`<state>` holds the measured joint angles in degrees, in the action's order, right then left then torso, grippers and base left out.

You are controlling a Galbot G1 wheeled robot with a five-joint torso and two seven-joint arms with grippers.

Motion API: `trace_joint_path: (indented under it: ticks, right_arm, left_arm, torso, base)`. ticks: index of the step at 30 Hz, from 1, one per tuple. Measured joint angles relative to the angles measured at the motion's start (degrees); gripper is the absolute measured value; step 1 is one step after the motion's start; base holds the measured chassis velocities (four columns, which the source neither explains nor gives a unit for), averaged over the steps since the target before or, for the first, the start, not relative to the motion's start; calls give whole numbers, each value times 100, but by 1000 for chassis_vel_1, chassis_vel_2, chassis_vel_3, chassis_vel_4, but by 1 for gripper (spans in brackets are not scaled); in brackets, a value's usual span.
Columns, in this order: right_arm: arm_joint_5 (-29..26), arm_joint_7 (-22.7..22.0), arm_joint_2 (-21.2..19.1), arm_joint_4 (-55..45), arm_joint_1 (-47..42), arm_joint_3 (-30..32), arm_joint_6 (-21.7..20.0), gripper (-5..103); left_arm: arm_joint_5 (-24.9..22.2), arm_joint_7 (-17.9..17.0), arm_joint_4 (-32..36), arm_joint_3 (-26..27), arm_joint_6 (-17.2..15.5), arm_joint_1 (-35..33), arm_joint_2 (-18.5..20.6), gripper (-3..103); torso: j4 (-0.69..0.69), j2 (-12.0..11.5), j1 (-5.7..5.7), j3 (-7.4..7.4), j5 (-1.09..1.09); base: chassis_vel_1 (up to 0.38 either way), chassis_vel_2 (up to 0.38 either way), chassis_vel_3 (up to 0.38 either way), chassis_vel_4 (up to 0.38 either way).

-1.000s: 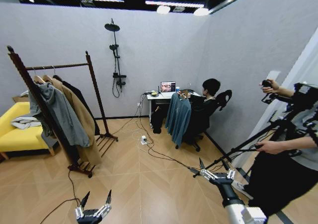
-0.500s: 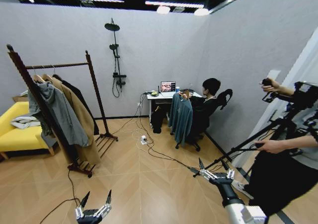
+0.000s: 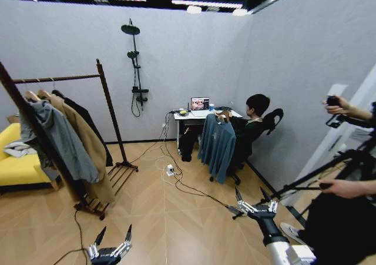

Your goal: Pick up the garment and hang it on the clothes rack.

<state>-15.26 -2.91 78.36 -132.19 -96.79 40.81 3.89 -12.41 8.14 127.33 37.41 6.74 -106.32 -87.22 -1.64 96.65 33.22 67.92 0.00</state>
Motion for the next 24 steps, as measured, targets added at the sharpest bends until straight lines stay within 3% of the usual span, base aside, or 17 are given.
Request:
trace_joint_path:
  ticks: [24]
  right_arm:
    - [-13,67,-31,35,46,13,67,100]
  left_arm:
    - [0,1,0,0,0,0,0,100]
  torso:
    - [0,15,6,9,1]
  base:
    - [-319,310,320,-322]
